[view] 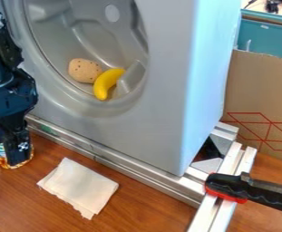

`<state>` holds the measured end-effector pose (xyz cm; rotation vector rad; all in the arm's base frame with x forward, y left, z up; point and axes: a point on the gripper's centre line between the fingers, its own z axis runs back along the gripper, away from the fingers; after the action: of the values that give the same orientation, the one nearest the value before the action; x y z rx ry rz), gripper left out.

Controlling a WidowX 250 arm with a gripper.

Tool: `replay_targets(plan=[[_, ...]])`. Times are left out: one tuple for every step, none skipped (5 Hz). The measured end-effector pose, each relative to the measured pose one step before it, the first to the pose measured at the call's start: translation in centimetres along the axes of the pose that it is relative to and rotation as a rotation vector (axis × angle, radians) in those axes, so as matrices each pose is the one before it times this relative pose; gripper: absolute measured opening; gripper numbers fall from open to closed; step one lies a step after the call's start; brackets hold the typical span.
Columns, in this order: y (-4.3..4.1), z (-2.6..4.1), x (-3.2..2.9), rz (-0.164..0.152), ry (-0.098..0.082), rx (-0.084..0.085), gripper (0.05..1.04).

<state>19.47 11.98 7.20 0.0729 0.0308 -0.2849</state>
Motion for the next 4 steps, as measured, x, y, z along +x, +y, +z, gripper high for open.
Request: replay_targets(plan=[[-0.171,-0.371,-0.103,-0.0004,0.0111,-0.0128,1.000],[0.339,0.160,0.289,-0.0163,-0.0154,0.0147,1.000],[1.632,0.673,0.460,0.0387,-0.0103,0.0872,1.000],[0.912,-0.450,0.729,0.0081,-0.0076,0.0256,1.000]])
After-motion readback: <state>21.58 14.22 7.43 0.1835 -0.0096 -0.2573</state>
